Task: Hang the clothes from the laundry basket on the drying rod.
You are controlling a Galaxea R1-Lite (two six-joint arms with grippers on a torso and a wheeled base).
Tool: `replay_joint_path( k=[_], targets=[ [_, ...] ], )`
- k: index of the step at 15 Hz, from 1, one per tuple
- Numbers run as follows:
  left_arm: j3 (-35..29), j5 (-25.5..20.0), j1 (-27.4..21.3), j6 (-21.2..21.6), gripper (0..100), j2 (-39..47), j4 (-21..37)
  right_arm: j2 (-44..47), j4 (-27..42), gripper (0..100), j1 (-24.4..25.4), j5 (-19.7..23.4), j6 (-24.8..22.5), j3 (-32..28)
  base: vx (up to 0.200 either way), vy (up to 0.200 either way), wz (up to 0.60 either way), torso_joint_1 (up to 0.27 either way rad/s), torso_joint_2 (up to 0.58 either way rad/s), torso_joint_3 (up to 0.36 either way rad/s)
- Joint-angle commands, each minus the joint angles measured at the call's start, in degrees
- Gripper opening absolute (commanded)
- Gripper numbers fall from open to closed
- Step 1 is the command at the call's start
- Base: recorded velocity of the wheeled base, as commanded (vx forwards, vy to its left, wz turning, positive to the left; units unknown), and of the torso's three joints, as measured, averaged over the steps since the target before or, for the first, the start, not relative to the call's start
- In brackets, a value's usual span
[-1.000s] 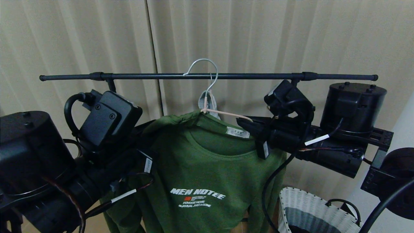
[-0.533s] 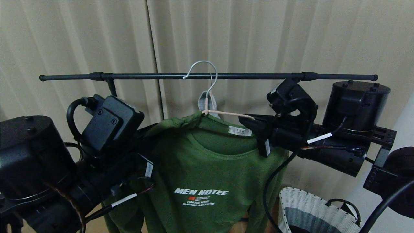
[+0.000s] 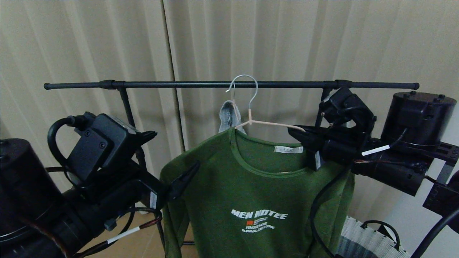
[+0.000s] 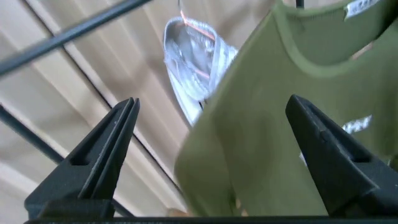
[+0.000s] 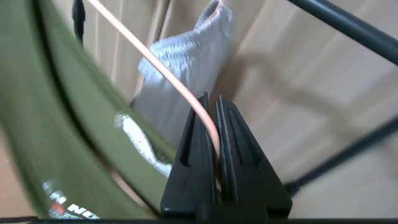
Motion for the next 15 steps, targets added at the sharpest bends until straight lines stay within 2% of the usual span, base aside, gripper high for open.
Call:
replay_joint_path(
  k=[1,3,8,10,13,15],
  targets=[
    [3.75,-0.10,0.27,-2.09,100,-4.04,0.08,-3.51,-0.07,0,-1.95,0.11,-0.06,2.52,0.000,0.000,0.00,0.000,0.00,0.000],
    [7.71,-0.10,0.71,-3.59,100,-5.89,0.17,-5.44,-0.33,0,-3.45,0.11,-0.06,4.19,0.000,0.000,0.00,0.000,0.00,0.000],
    [14.48,-0.10,2.90,-3.33,100,-5.19,0.26,-9.84,-0.68,0,-3.45,0.72,0.12,6.56,0.000,0.000,0.00,0.000,0.00,0.000],
    [14.65,-0.10,4.49,-2.89,100,-3.69,0.43,-11.60,-0.51,0,-3.27,1.34,0.12,6.73,0.000,0.000,0.00,0.000,0.00,0.000],
    [13.33,-0.01,5.28,-3.06,100,0.44,0.08,-13.44,-0.42,0,-3.01,6.35,0.12,6.82,0.000,0.000,0.00,0.000,0.00,0.000],
    [12.63,-0.01,5.37,-3.06,100,1.76,0.08,-14.06,-0.77,0,-1.51,6.78,0.12,7.00,0.000,0.000,0.00,0.000,0.00,0.000]
  ],
)
